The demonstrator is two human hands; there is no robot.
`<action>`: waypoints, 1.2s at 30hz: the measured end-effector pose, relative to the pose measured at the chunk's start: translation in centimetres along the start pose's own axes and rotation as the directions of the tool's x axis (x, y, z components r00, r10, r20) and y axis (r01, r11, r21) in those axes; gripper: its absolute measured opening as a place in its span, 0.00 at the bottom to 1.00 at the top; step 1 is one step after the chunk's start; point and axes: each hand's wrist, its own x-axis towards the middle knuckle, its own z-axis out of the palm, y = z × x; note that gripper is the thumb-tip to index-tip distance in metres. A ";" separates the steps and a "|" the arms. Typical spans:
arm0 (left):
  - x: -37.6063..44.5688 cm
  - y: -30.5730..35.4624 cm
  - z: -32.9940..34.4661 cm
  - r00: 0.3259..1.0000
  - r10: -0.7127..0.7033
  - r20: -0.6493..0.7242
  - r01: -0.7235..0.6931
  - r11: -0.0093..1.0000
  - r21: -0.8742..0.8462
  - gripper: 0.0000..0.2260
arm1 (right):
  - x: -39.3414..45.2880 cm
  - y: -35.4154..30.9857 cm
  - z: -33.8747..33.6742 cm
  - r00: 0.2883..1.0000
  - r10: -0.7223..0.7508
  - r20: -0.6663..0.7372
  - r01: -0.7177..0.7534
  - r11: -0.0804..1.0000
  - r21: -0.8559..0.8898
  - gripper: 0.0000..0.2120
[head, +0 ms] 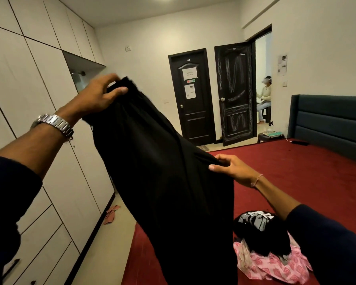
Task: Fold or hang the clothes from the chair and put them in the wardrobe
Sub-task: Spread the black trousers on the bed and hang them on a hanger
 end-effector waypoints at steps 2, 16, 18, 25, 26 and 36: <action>-1.5 -1.2 1.2 0.998 -0.056 0.004 0.056 0.997 -0.051 0.14 | -1.2 -1.1 -2.2 1.000 -0.018 0.005 0.019 0.993 -0.115 0.09; -15.6 -7.2 19.0 0.759 -0.474 0.446 0.637 0.400 -0.659 0.15 | 7.0 -0.4 -5.4 0.995 0.053 0.084 0.053 0.432 -0.900 0.16; -19.6 -9.6 24.4 0.651 -0.505 0.567 0.744 0.276 -0.608 0.15 | 9.5 7.1 -1.0 0.987 0.143 0.074 0.006 0.427 -0.904 0.18; -43.3 -19.8 48.0 0.322 -0.672 0.667 0.946 0.247 -0.209 0.14 | 8.3 38.5 16.7 0.865 0.449 -0.224 -0.410 0.375 -0.831 0.18; -45.9 -20.9 50.4 0.320 -0.684 0.656 0.945 0.280 -0.169 0.15 | 7.5 41.0 18.4 0.807 0.517 -0.284 -0.503 0.351 -0.790 0.17; -55.9 -26.9 58.2 0.391 -0.768 0.507 0.896 0.445 -0.018 0.11 | 8.1 52.0 25.0 0.499 0.801 -0.331 -0.827 0.324 -0.460 0.13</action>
